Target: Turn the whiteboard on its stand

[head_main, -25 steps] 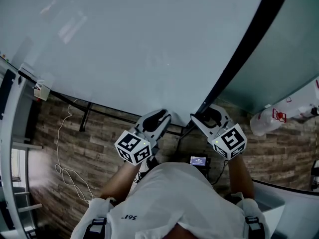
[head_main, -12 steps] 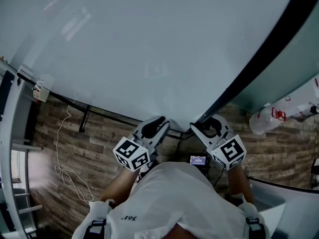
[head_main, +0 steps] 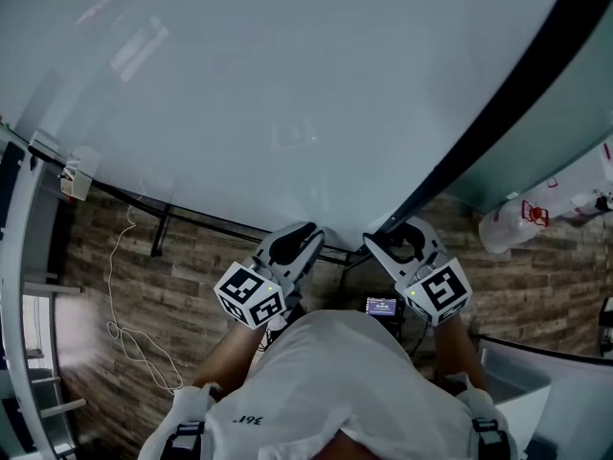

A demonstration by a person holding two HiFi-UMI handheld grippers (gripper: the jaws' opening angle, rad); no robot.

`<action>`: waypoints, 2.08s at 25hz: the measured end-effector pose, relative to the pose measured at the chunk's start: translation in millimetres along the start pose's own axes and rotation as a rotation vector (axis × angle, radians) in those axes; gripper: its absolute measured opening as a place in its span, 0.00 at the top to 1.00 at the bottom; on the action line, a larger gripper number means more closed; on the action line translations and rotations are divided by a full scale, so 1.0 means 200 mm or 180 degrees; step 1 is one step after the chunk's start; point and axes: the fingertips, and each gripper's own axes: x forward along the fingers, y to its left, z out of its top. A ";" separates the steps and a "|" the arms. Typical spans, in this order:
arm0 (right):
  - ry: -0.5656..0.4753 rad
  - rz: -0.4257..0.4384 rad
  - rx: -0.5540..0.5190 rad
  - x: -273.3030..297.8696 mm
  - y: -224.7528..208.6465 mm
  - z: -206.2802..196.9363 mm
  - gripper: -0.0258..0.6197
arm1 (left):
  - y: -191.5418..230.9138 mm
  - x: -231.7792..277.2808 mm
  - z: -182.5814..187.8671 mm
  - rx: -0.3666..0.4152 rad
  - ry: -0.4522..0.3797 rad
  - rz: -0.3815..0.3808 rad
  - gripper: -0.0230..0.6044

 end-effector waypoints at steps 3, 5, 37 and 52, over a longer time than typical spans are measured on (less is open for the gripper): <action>0.0007 0.0002 -0.0011 0.00 0.00 0.00 0.65 | 0.00 0.00 0.01 -0.0002 -0.0014 -0.0013 0.82; 0.0003 0.0026 -0.0044 0.01 -0.01 0.01 0.65 | 0.00 0.00 0.00 0.0003 -0.0019 -0.0020 0.83; 0.0138 0.0334 -0.0329 0.24 -0.29 0.03 0.66 | 0.22 0.25 0.09 0.0033 -0.0158 0.0000 0.87; 0.0258 0.0392 -0.0491 0.45 -0.53 0.05 0.64 | 0.44 0.44 0.14 0.0099 -0.0131 0.0107 0.87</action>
